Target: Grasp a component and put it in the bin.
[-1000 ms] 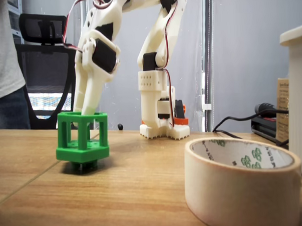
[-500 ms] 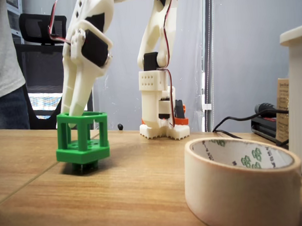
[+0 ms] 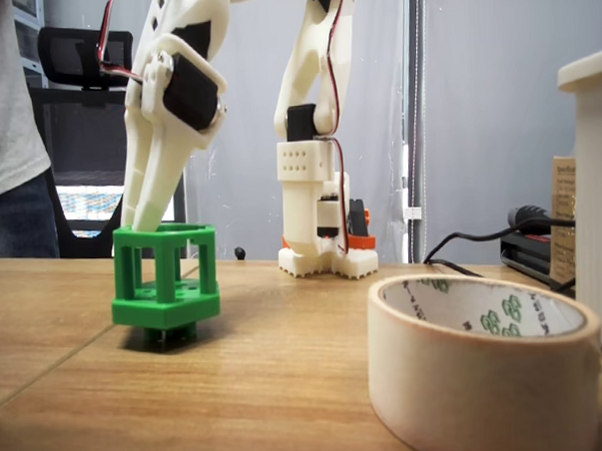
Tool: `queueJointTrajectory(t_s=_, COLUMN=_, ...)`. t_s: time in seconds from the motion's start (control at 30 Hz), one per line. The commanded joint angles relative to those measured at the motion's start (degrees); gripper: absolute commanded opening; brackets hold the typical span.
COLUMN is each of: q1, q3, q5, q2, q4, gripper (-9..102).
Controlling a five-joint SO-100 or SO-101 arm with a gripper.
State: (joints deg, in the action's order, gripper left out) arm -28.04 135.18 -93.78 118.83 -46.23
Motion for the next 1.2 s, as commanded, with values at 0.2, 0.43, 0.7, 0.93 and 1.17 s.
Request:
queueJointTrajectory(t_s=0.2, q1=0.44, q3=-7.47, q5=0.26, q2=6.59, q4=-0.53, gripper=0)
queueJointTrajectory(t_s=0.43, q1=6.86, q3=-16.44, q5=2.46, q2=9.4, q4=-13.8, gripper=0)
queueJointTrajectory(t_s=0.7, q1=21.71, q3=-36.21, q5=18.37, q2=8.17, q4=-29.36, gripper=0)
queueJointTrajectory(t_s=0.93, q1=31.46, q3=-45.53, q5=30.23, q2=0.44, q4=-33.75, gripper=0)
queueJointTrajectory(t_s=1.17, q1=34.8, q3=-46.41, q5=39.11, q2=-4.83, q4=-33.49, gripper=0)
